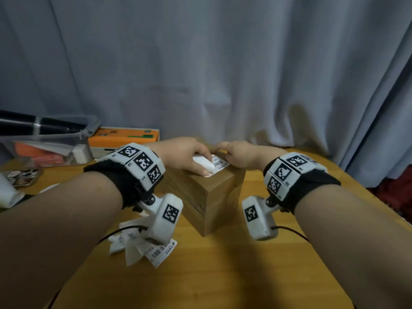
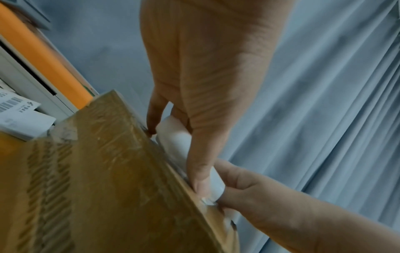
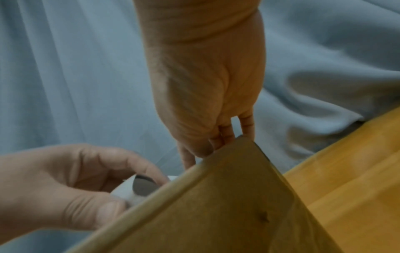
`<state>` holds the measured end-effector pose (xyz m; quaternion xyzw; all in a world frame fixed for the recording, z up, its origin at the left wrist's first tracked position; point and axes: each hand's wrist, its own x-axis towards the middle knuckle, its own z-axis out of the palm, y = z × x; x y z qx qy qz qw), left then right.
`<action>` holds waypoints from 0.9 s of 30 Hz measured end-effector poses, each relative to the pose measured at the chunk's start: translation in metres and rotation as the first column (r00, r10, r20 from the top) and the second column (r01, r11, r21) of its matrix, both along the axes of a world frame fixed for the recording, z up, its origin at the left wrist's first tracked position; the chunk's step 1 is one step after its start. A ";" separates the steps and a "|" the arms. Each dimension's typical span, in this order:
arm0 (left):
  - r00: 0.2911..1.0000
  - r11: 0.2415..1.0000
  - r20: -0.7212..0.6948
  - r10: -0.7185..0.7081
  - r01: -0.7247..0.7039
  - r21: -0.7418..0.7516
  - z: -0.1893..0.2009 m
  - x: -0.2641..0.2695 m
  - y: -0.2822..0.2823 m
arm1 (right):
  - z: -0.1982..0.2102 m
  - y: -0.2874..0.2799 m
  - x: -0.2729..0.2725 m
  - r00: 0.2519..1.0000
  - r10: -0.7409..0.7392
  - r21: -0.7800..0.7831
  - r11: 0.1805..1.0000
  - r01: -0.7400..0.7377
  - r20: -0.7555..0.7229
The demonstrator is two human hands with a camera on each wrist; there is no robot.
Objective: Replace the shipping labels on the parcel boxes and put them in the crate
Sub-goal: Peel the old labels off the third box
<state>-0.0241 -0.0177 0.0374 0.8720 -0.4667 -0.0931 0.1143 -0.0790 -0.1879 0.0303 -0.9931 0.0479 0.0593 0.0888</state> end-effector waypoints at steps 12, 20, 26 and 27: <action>0.989 0.995 -0.142 -0.037 0.024 -0.097 -0.007 -0.002 0.004 | -0.004 -0.002 -0.010 0.996 -0.046 0.102 0.994 0.038 0.074; 0.992 0.988 -0.096 -0.084 0.070 -0.141 -0.012 0.000 0.009 | -0.016 0.000 -0.019 0.993 -0.023 0.109 0.994 0.010 0.114; 0.994 0.979 -0.104 -0.033 0.011 -0.206 -0.016 0.001 0.012 | -0.026 -0.005 -0.011 0.973 -0.050 0.109 0.994 0.026 0.224; 0.992 0.974 -0.122 -0.027 -0.002 -0.227 -0.015 -0.001 0.012 | -0.028 -0.004 -0.009 0.968 -0.062 0.120 0.992 0.033 0.242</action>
